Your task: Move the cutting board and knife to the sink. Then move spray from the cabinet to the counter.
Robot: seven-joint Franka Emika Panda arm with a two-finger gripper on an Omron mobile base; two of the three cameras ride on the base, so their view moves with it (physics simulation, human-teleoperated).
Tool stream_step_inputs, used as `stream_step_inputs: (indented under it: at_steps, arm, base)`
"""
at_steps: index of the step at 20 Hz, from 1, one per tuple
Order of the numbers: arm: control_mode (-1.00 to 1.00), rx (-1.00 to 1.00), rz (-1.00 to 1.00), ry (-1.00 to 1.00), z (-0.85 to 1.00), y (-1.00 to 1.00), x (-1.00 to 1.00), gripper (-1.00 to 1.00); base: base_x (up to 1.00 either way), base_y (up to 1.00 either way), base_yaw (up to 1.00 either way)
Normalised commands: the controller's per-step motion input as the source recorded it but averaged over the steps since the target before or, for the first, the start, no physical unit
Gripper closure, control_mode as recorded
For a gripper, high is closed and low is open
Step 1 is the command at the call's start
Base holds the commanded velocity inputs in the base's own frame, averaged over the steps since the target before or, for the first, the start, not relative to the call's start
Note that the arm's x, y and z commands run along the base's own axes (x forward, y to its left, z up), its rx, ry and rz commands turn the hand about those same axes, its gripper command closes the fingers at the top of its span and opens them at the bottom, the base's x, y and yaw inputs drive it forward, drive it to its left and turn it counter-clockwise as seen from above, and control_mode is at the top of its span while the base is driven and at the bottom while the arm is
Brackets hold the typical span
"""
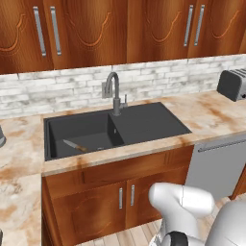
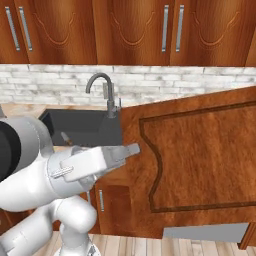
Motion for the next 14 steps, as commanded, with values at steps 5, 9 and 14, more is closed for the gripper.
stream_step_inputs:
  at_steps: [5,9,14]
  arm:
    - [-1.0,0.53,0.14,-0.22,0.27,0.88,0.02,1.0]
    - [-1.0,0.53,0.17,-0.19,0.39,0.84,0.0,1.0]
    - [-1.0,0.53,0.21,-0.15,0.46,0.84,0.01,1.0]
  base:
    - [0.0,0.0,0.0]
    - [0.0,0.0,0.0]
    - [0.0,0.0,0.0]
